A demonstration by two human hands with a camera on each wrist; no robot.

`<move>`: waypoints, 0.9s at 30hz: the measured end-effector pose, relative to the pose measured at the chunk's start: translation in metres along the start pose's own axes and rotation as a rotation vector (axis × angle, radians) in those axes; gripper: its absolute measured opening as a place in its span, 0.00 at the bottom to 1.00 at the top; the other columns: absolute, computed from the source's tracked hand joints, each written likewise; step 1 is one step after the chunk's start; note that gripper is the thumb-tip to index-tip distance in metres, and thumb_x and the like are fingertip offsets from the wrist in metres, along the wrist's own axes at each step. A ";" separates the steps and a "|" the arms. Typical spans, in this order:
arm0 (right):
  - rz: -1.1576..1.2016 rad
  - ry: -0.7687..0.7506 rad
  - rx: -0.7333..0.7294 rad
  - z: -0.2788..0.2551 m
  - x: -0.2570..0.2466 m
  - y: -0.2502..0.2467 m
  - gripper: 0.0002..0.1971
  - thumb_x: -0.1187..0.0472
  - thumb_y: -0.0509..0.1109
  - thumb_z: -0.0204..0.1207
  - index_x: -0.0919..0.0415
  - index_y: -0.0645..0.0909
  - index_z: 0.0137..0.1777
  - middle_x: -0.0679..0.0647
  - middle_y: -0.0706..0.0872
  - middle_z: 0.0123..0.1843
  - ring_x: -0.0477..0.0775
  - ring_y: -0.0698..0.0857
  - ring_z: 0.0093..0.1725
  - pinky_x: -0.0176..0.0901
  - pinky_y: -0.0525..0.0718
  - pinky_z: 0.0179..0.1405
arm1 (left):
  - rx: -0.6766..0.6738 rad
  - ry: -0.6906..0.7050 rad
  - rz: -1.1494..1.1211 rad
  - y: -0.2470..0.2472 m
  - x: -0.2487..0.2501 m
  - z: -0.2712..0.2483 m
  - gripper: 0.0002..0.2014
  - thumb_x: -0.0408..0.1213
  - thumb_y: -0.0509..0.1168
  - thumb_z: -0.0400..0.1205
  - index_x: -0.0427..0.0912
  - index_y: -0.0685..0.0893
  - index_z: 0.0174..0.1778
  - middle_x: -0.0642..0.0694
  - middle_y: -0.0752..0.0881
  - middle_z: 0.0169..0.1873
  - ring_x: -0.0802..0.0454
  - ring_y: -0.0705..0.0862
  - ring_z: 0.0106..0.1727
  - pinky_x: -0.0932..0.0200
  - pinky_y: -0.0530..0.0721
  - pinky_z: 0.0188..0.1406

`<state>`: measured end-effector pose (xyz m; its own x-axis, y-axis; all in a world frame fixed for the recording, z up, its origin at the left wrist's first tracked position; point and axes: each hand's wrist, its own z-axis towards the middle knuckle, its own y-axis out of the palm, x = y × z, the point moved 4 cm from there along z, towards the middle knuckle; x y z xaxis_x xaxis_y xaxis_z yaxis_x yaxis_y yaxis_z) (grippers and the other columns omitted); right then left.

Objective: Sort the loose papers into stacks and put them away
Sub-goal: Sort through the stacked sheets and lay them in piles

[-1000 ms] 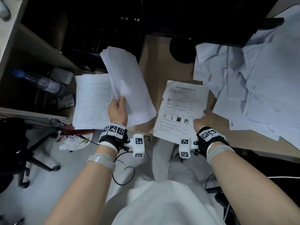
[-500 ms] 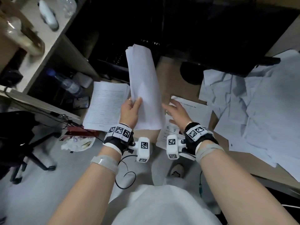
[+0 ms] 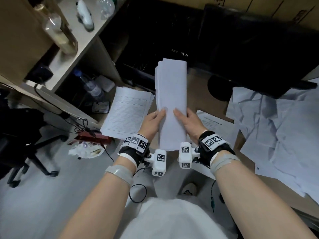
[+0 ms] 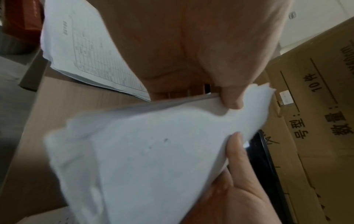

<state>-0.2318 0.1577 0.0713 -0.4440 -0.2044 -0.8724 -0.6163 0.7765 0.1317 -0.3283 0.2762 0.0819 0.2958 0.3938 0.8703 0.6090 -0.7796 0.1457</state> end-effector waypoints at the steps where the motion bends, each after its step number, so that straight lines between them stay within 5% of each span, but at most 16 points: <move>1: -0.055 -0.023 0.021 0.003 0.000 0.004 0.22 0.52 0.73 0.81 0.54 0.76 0.72 0.54 0.88 0.65 0.54 0.89 0.59 0.53 0.87 0.63 | -0.004 -0.010 -0.011 -0.005 0.000 0.004 0.15 0.42 0.62 0.88 0.34 0.86 0.59 0.44 0.92 0.47 0.52 0.91 0.45 0.58 0.88 0.48; 5: -0.170 -0.091 0.129 0.011 0.001 0.023 0.31 0.60 0.69 0.84 0.51 0.64 0.84 0.42 0.81 0.64 0.32 0.82 0.57 0.30 0.84 0.56 | -0.030 -0.079 -0.013 -0.029 0.001 0.025 0.15 0.45 0.59 0.90 0.41 0.88 0.53 0.49 0.93 0.42 0.53 0.91 0.43 0.58 0.89 0.44; 8: -0.184 -0.096 0.205 0.020 0.002 0.036 0.31 0.67 0.67 0.84 0.54 0.63 0.85 0.42 0.77 0.71 0.37 0.79 0.67 0.38 0.78 0.71 | -0.051 -0.132 0.034 -0.045 0.001 0.042 0.17 0.50 0.58 0.89 0.44 0.89 0.51 0.47 0.93 0.45 0.50 0.90 0.47 0.50 0.88 0.53; 12: -0.141 -0.065 0.280 0.027 0.003 0.048 0.29 0.71 0.64 0.84 0.58 0.66 0.84 0.44 0.76 0.74 0.37 0.78 0.69 0.29 0.78 0.67 | -0.151 -0.123 0.107 -0.056 0.010 0.058 0.17 0.47 0.59 0.89 0.39 0.88 0.49 0.44 0.91 0.47 0.46 0.89 0.49 0.46 0.87 0.56; 16: -0.101 -0.065 0.336 0.028 -0.006 0.060 0.28 0.72 0.64 0.84 0.58 0.67 0.83 0.51 0.76 0.79 0.44 0.77 0.75 0.43 0.77 0.75 | -0.228 -0.072 0.155 -0.069 0.024 0.067 0.20 0.45 0.60 0.89 0.28 0.84 0.58 0.39 0.89 0.48 0.46 0.88 0.48 0.43 0.86 0.55; 19: -0.089 -0.063 0.356 0.031 -0.014 0.072 0.27 0.69 0.64 0.85 0.57 0.68 0.83 0.51 0.76 0.79 0.46 0.78 0.75 0.49 0.75 0.77 | -0.279 -0.061 0.171 -0.075 0.034 0.071 0.17 0.44 0.59 0.90 0.33 0.85 0.57 0.42 0.90 0.45 0.51 0.89 0.44 0.51 0.87 0.50; 23: -0.030 -0.043 0.311 0.031 -0.023 0.089 0.25 0.60 0.68 0.84 0.48 0.71 0.80 0.45 0.84 0.69 0.40 0.85 0.64 0.37 0.84 0.63 | -0.305 -0.022 0.203 -0.082 0.044 0.077 0.13 0.42 0.62 0.89 0.37 0.87 0.53 0.40 0.89 0.46 0.46 0.85 0.46 0.48 0.82 0.49; 27: -0.133 -0.037 0.212 0.028 -0.027 0.098 0.41 0.53 0.81 0.74 0.42 0.63 0.83 0.30 0.79 0.64 0.29 0.81 0.61 0.27 0.81 0.53 | -0.312 0.034 0.296 -0.090 0.055 0.081 0.12 0.44 0.64 0.87 0.40 0.88 0.49 0.52 0.89 0.40 0.58 0.86 0.42 0.61 0.84 0.48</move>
<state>-0.2622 0.2561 0.0946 -0.3419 -0.2939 -0.8926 -0.5154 0.8529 -0.0835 -0.3078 0.4076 0.0784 0.3966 0.1189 0.9102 0.2480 -0.9686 0.0185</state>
